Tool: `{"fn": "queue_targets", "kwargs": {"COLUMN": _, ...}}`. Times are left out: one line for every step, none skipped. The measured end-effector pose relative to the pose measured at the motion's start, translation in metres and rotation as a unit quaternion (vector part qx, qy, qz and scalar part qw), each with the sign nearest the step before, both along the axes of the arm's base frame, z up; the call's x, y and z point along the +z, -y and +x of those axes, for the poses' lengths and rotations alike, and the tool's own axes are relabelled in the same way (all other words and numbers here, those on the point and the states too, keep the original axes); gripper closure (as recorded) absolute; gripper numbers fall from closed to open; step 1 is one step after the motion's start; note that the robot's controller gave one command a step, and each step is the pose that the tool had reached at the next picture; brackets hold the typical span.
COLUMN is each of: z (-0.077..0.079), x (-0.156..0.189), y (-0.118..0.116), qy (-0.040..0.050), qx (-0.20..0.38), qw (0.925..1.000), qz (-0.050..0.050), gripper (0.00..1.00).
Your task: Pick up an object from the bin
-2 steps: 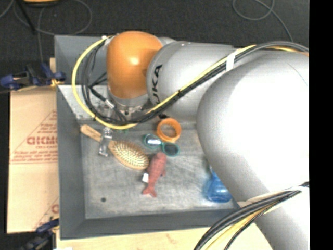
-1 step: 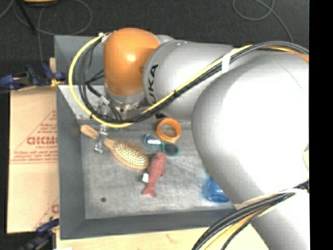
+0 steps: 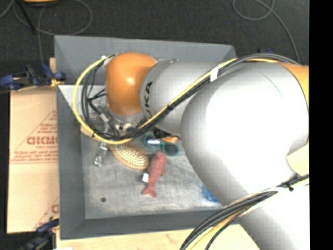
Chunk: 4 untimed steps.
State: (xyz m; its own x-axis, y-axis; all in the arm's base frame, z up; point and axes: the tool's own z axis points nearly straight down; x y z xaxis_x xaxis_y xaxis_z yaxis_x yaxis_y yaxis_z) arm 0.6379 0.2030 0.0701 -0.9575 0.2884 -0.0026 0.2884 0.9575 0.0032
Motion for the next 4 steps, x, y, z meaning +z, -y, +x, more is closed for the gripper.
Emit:
{"fn": "queue_targets", "kwargs": {"z": 0.016, "x": 0.002, "y": -0.007, "qy": 0.0, "qx": -0.034, "qw": 0.9994, "qz": -0.001, "gripper": 1.0}}
{"fn": "queue_targets", "kwargs": {"z": 0.016, "x": 0.002, "y": -0.007, "qy": 0.0, "qx": -0.034, "qw": 0.9994, "qz": -0.001, "gripper": 1.0}}
{"fn": "queue_targets", "kwargs": {"z": 0.015, "x": 0.007, "y": -0.007, "qy": -0.0016, "qx": -0.034, "qw": 0.9994, "qz": -0.002, "gripper": 1.0}}
{"fn": "queue_targets", "kwargs": {"z": 0.014, "x": 0.024, "y": -0.007, "qy": -0.0031, "qx": -0.035, "qw": 0.9994, "qz": -0.001, "gripper": 1.0}}
